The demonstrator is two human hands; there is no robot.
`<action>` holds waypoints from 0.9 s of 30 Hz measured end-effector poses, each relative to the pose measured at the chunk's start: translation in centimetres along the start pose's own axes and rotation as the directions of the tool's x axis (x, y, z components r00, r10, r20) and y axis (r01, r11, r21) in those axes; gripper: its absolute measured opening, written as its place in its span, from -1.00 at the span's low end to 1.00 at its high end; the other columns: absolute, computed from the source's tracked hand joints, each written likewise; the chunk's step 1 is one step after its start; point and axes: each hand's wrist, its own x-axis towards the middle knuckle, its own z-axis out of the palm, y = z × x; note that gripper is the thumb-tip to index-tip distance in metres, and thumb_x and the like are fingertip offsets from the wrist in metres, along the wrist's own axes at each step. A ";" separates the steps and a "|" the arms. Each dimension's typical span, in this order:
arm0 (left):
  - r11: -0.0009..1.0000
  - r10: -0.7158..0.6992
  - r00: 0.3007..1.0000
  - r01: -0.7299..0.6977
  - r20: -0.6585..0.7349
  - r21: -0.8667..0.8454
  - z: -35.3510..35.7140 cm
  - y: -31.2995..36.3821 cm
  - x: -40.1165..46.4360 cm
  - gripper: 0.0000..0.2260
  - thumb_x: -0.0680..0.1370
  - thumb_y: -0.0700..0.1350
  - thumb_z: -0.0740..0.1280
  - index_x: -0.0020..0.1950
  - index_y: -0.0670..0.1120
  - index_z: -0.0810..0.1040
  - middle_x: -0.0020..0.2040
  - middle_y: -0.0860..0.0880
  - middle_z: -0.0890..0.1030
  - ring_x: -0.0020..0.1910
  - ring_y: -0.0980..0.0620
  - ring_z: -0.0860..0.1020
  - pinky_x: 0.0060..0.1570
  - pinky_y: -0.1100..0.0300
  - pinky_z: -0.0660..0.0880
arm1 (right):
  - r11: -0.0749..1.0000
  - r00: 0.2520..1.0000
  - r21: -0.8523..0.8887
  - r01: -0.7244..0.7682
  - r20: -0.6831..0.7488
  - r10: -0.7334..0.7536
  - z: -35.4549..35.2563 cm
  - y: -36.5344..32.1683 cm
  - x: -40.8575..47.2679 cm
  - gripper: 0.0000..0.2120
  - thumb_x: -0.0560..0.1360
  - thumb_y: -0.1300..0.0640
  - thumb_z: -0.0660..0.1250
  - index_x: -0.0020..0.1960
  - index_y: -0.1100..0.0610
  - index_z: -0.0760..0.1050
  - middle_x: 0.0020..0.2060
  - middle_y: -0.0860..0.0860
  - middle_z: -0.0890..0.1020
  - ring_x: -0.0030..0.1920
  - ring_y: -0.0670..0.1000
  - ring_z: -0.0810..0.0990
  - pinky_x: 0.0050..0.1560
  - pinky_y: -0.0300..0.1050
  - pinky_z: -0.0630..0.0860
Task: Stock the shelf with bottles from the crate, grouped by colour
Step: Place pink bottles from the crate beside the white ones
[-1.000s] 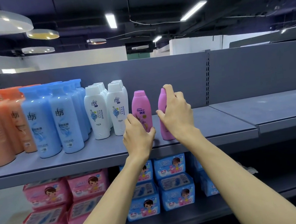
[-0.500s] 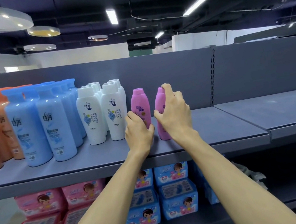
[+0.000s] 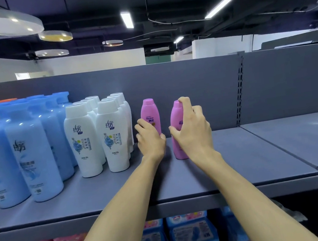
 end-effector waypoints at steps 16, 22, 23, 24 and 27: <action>0.996 -0.089 0.996 0.089 -0.010 0.018 2.2 -0.4 3.5 -0.43 0.47 -0.14 0.46 0.33 -0.28 0.23 0.26 -0.22 0.38 0.20 -0.27 0.50 0.07 -0.03 0.48 | 0.968 0.962 -0.037 -0.246 0.114 0.249 2.0 2.1 -2.0 -0.49 0.39 0.01 0.49 0.04 0.16 0.20 0.01 0.10 0.51 -0.04 0.20 0.52 -0.12 -0.03 0.43; 0.996 -0.092 0.996 0.092 0.002 0.017 1.9 -0.7 3.3 -0.42 0.46 -0.13 0.48 0.32 -0.29 0.25 0.26 -0.22 0.38 0.20 -0.25 0.50 0.07 -0.01 0.48 | 0.960 0.949 -0.030 -0.279 0.148 0.280 2.2 1.6 -1.5 -0.50 0.36 0.05 0.49 0.03 0.18 0.21 -0.02 0.09 0.51 -0.13 0.16 0.44 -0.16 -0.05 0.40; 0.995 -0.098 0.995 0.098 0.006 0.010 1.8 -0.8 3.0 -0.43 0.47 -0.15 0.47 0.32 -0.30 0.25 0.27 -0.22 0.38 0.20 -0.24 0.50 0.07 0.00 0.48 | 0.959 0.947 -0.025 -0.283 0.152 0.283 2.3 1.6 -1.5 -0.50 0.36 0.06 0.49 0.03 0.18 0.21 -0.02 0.10 0.51 -0.12 0.17 0.45 -0.15 -0.04 0.41; 0.995 -0.101 0.995 0.101 0.012 0.010 1.6 -0.8 2.6 -0.46 0.48 -0.19 0.44 0.34 -0.30 0.25 0.27 -0.22 0.38 0.20 -0.23 0.51 0.07 0.02 0.48 | 0.958 0.945 -0.022 -0.287 0.156 0.287 2.3 1.6 -1.4 -0.51 0.37 0.06 0.49 0.02 0.18 0.21 -0.02 0.11 0.51 -0.12 0.17 0.45 -0.15 -0.03 0.42; 0.997 -0.035 0.997 0.031 0.067 0.065 0.2 -0.9 0.7 -0.60 0.53 -0.31 0.29 0.33 -0.30 0.26 0.27 -0.23 0.36 0.17 -0.24 0.50 0.04 0.04 0.45 | 0.954 0.942 -0.005 -0.300 0.159 0.297 2.8 1.5 -0.9 -0.51 0.38 0.08 0.49 0.02 0.19 0.20 0.01 0.14 0.52 -0.12 0.17 0.44 -0.16 -0.05 0.38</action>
